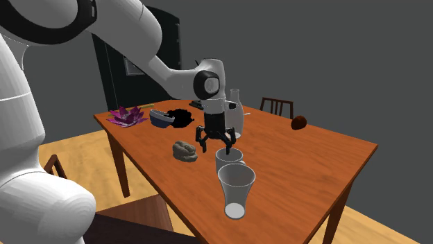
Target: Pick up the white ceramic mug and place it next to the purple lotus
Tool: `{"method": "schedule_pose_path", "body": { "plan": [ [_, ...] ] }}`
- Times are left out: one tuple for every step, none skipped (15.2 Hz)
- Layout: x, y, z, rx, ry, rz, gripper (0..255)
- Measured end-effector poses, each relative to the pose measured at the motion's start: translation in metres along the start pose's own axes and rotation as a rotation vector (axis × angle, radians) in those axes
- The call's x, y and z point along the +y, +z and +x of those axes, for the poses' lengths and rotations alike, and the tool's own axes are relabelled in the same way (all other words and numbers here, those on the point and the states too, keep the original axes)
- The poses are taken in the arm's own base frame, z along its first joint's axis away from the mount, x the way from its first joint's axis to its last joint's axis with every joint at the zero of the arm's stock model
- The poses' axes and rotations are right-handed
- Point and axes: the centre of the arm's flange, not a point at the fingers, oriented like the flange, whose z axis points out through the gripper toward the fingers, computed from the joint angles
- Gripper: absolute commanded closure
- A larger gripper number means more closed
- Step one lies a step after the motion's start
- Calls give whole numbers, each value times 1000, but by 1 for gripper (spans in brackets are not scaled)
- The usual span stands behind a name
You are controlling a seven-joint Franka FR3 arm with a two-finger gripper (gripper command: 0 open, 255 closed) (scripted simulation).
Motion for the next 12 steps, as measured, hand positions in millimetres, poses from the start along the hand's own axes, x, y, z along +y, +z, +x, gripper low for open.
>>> {"method": "schedule_pose_path", "body": {
  "plan": [
    [1,5,0,0,0,0,0],
    [2,10,0,0,0,0,0],
    [3,15,0,0,0,0,0],
    [3,22,0,0,0,0,0],
    [2,25,0,0,0,0,0],
    [2,27,0,0,0,0,0],
    [2,28,0,0,0,0,0],
    [2,29,0,0,0,0,0],
    [2,29,0,0,0,0,0],
    [3,29,0,0,0,0,0],
    [3,29,0,0,0,0,0],
    [3,29,0,0,0,0,255]
  ]
}}
